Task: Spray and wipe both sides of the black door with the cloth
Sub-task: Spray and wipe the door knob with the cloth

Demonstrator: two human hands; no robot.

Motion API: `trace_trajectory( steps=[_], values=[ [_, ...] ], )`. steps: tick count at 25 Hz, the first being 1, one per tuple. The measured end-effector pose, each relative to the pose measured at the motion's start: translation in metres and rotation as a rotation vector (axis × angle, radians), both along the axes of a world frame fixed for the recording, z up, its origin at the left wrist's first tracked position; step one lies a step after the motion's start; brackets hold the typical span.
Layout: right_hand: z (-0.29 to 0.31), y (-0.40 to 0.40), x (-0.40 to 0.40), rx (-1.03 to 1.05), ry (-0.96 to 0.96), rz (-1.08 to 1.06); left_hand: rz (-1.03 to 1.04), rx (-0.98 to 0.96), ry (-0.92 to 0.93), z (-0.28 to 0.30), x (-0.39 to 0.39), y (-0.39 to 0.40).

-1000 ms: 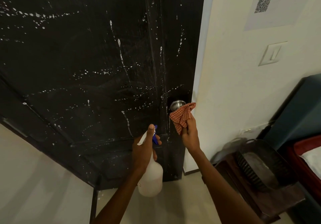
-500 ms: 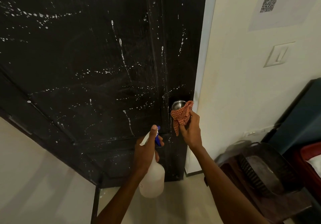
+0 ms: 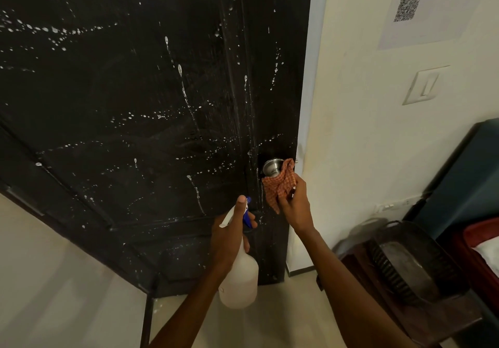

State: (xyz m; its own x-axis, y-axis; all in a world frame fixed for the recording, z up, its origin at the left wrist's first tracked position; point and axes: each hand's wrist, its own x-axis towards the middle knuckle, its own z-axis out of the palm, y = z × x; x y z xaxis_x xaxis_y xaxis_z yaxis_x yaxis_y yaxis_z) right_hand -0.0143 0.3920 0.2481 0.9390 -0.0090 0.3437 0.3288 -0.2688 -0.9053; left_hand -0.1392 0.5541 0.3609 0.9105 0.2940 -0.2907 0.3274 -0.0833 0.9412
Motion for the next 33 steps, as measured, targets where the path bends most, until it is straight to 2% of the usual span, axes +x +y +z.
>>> trace_trajectory(
  steps=[6, 11, 16, 22, 30, 33],
  values=[
    [0.009, 0.005, 0.003, -0.016, 0.010, -0.062, 0.016, -0.020, -0.031, -0.005, 0.000, 0.006],
    [0.003, 0.002, 0.006, 0.069, 0.042, -0.115, 0.011, -0.016, -0.016, -0.004, 0.005, 0.002],
    [0.000, -0.004, 0.010, 0.019, 0.025, -0.051, -0.005, -0.029, -0.028, -0.005, 0.007, -0.002],
    [0.010, -0.023, 0.015, -0.141, -0.069, 0.044, -0.001, -0.033, -0.050, -0.005, 0.005, 0.002],
    [0.016, -0.019, 0.015, -0.217, -0.070, 0.060, 0.000, -0.040, -0.078, -0.003, 0.003, 0.005],
    [0.023, -0.018, 0.010, -0.163, -0.075, 0.061, -0.003, -0.041, -0.082, -0.002, 0.002, 0.006]
  ],
)
